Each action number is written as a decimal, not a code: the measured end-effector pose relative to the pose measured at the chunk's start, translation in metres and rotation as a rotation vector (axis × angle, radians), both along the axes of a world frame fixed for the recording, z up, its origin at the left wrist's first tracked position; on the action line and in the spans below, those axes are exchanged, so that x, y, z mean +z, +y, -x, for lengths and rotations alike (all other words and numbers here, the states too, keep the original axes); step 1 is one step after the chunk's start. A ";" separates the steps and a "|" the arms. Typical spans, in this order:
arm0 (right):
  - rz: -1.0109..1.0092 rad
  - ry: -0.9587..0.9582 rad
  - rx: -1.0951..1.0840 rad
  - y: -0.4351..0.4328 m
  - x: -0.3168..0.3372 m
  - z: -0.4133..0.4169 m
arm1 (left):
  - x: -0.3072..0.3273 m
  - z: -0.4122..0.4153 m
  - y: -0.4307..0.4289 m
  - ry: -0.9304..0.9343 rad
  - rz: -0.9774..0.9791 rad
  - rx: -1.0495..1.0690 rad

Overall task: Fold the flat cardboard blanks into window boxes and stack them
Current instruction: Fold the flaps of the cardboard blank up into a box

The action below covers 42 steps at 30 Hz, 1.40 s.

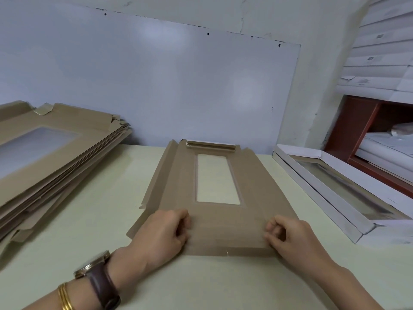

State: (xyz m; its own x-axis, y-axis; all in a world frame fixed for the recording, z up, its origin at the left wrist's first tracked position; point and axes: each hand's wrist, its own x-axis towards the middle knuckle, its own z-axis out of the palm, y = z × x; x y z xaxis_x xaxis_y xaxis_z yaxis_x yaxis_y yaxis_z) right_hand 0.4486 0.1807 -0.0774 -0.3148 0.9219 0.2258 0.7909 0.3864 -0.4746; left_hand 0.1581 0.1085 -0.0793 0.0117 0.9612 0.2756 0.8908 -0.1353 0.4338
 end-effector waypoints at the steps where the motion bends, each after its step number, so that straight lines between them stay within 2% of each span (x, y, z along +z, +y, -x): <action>1: -0.005 -0.002 -0.012 0.000 0.000 0.000 | 0.000 0.002 -0.001 0.022 -0.012 0.033; 4: -0.071 -0.064 -0.045 0.001 0.000 0.001 | -0.001 0.008 -0.002 0.136 -0.078 0.147; 8: -0.146 -0.150 -0.129 0.003 0.004 -0.001 | -0.001 0.014 -0.003 0.171 -0.065 0.347; 12: -0.039 -0.269 -0.304 0.010 0.007 -0.009 | 0.000 0.017 0.002 0.117 0.092 0.435; 15: 0.081 -0.291 -0.364 0.018 0.011 -0.016 | -0.001 0.022 0.004 -0.054 0.157 0.386; 17: 0.120 -0.246 -0.348 0.025 0.010 -0.018 | -0.002 0.024 0.005 -0.142 0.150 0.343; 20: 0.108 -0.150 -0.290 0.032 0.006 -0.018 | -0.003 0.024 0.005 -0.155 0.086 0.301; 25: 0.050 -0.082 -0.222 0.036 -0.001 -0.019 | 0.003 0.020 0.006 -0.082 -0.026 0.225; 30: 0.028 -0.015 -0.115 0.038 0.002 -0.020 | 0.012 0.016 0.011 -0.020 0.041 0.201; 36: 0.095 -0.192 0.002 0.040 0.016 -0.019 | 0.016 0.017 0.018 -0.004 0.200 0.199; 42: 0.253 -0.350 0.103 0.050 0.039 -0.013 | 0.017 0.018 0.023 0.044 0.247 0.149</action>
